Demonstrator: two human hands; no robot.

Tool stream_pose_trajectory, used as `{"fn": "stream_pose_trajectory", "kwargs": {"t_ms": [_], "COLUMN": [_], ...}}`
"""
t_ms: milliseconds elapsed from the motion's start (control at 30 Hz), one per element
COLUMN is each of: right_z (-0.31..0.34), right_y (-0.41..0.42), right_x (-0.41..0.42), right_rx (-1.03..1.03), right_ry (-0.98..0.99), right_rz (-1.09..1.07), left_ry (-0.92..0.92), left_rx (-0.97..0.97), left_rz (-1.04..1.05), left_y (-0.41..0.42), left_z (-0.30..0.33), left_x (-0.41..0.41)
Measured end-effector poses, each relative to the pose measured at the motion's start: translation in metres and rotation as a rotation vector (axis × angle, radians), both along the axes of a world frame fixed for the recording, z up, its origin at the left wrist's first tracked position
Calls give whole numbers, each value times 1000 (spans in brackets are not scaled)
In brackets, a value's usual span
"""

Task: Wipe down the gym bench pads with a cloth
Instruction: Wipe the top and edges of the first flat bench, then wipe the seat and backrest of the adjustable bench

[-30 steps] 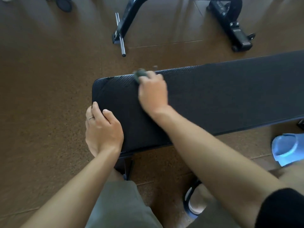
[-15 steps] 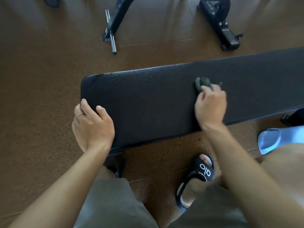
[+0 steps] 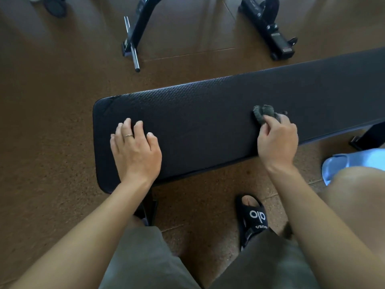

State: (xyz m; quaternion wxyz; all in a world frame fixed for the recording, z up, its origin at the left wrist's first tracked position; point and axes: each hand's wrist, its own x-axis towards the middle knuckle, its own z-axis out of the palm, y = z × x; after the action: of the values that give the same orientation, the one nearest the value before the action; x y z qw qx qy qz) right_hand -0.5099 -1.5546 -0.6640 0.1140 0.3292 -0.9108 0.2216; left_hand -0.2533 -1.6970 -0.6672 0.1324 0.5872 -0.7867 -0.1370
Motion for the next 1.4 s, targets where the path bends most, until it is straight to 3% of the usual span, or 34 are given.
{"fn": "stream_pose_trajectory", "kwargs": {"t_ms": [100, 233, 300, 367, 433, 567, 633, 700, 767, 833, 933, 1033, 1167, 1400], "right_z": [-5, -5, -6, -8, -11, -12, -14, -18, -12, 0, 40, 90, 161, 324], "right_y": [-23, -41, -37, -35, -37, -72, -101, -123, -136, -145, -157, -160, -151, -141], "right_x": [52, 154, 133, 79, 12, -38, -1, 57, 104, 121, 94, 59, 38, -21], "right_rx": [-39, 13, 19, 28, 30, -8, -46, -79, -72, -58, -63, -192, -133, -95], "right_ry": [20, -34, -15, 70, 140, 6, 51, 43, -107, -434, -1115, -1500, -1501, -1566], "right_rz": [-45, 544, 730, 635, 352, -99, -33, 237, 539, 750, 685, 453, 361, 268], "left_ry": [-52, -44, -46, -57, -67, -55, -54, -35, 16, 87, 313, 614, 661, 583], "left_rx": [-34, -36, -45, -49, -53, -51, -44, -29, 6, 81, 302, 663, 916, 955], "left_rz": [-12, 1, -1, -2, -6, -3, 6, 23, 72, 137, 189, 267, 349, 413], "left_y": [4, 4, 5, 5, 6, 5, 5, 3, -1, -9, -30, -52, -65, -71], "left_z": [-6, -6, -6, -6, -6, -7, -9, -8, 1, 16, 56, 109, 184, 340], "left_x": [1, 2, 2, 2, 1, 0, -2, -4, -10, -15, -37, -73, -113, -154]}}
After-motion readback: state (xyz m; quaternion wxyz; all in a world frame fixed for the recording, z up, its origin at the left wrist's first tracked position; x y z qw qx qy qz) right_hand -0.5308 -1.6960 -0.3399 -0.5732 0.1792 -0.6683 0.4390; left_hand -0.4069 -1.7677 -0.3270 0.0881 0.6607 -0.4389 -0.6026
